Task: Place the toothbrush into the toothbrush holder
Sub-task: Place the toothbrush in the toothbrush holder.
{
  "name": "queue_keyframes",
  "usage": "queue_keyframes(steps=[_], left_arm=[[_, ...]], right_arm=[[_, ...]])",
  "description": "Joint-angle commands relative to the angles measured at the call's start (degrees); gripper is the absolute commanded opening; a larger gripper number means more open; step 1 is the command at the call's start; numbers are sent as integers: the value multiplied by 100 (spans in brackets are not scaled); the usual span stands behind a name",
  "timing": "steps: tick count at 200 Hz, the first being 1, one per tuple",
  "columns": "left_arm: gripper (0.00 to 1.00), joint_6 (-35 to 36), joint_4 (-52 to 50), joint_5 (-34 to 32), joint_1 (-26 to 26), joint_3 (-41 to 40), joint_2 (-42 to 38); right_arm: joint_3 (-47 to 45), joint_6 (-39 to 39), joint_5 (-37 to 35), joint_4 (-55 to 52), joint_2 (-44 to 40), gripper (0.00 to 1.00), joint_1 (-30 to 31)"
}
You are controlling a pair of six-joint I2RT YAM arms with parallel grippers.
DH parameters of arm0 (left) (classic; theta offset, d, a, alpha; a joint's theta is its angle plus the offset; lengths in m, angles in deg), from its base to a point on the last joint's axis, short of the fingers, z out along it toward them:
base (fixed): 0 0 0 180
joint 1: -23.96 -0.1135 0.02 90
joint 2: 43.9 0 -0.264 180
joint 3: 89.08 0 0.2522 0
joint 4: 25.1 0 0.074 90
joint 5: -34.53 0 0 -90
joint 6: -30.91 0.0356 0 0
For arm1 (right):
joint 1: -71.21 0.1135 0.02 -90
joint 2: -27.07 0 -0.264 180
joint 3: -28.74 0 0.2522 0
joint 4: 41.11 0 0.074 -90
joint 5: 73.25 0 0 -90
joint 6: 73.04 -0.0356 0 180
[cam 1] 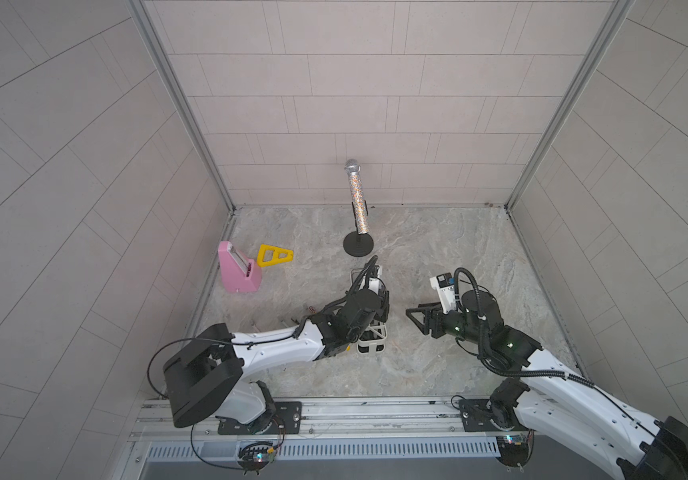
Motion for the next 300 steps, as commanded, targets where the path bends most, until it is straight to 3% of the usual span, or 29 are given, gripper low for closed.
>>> queue_keyframes(steps=[1, 66, 105, 122, 164, 216, 241, 278, 300], left_arm=[[0, -101, 284, 33, -30, -167, 110], [1, -163, 628, 42, -32, -425, 197], [10, -146, 669, -71, -31, -592, 17], [21, -125, 634, -70, -30, -622, -62], [35, -108, 483, -76, -35, -666, -265], [71, -86, -230, -2, -21, -404, -558], [82, -174, -943, -42, -17, -211, -893], [92, -397, -2103, -140, -38, 191, -1421], [93, -596, -2747, -128, -156, 423, -1772]], right_arm=[[-52, -61, -47, 127, -37, 62, -14], [-51, -56, -38, 119, -47, 62, -19], [-79, -65, -38, 118, -77, 62, -18], [-86, -65, -45, 127, -83, 62, -19], [-105, -91, -73, 127, -131, 62, -19], [-40, -48, -146, -100, -292, 62, -19], [119, 128, -257, -448, -372, 62, -18], [388, 333, -350, -842, -378, 62, -19], [613, 430, -353, -1047, -340, 62, 12]])
